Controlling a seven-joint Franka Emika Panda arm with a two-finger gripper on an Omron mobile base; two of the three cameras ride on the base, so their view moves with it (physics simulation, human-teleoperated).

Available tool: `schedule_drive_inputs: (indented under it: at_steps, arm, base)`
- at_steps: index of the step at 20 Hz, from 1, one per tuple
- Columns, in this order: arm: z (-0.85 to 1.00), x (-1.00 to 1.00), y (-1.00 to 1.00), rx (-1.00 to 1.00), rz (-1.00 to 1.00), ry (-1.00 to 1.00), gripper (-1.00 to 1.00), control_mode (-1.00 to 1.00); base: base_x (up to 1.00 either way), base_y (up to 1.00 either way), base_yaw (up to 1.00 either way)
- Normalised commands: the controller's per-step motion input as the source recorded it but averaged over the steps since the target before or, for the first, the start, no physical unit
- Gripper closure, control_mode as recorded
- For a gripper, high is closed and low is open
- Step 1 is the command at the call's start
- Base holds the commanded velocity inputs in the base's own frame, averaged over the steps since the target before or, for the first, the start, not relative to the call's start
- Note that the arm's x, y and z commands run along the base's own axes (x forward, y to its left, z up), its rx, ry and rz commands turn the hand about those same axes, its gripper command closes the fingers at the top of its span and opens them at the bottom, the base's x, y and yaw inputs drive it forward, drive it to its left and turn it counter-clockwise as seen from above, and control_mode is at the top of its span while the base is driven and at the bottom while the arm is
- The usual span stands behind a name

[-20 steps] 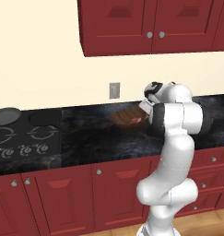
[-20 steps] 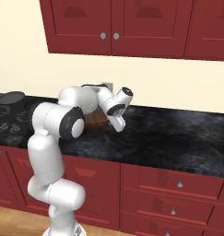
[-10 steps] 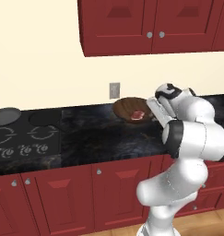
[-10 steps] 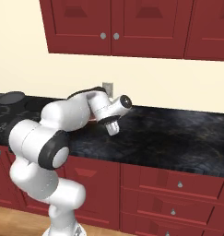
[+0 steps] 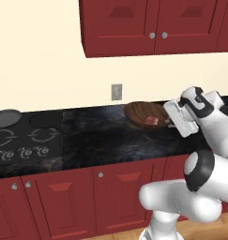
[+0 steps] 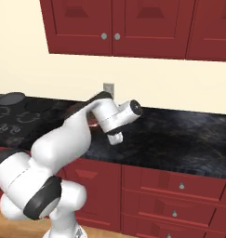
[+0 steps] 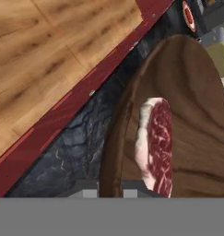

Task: Place one of the steaks on the plate and the other in the bowl. Then place the bowl in the fridge.

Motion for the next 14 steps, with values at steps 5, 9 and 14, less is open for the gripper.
schedule_drive_inputs:
  at_steps: [5, 9, 14]
  arm:
    - [-0.02, -0.94, 0.36, -0.09, 0.03, -0.07, 1.00, -1.00]
    - [-0.04, -0.58, 0.16, -0.20, 0.00, 0.07, 1.00, -1.00]
    - [-0.03, -0.05, 0.01, -0.02, 0.00, 0.01, 1.00, -1.00]
  base:
    - [0.00, 0.00, 0.00]
    - [0.00, 0.00, 0.00]
    - [0.00, 0.00, 0.00]
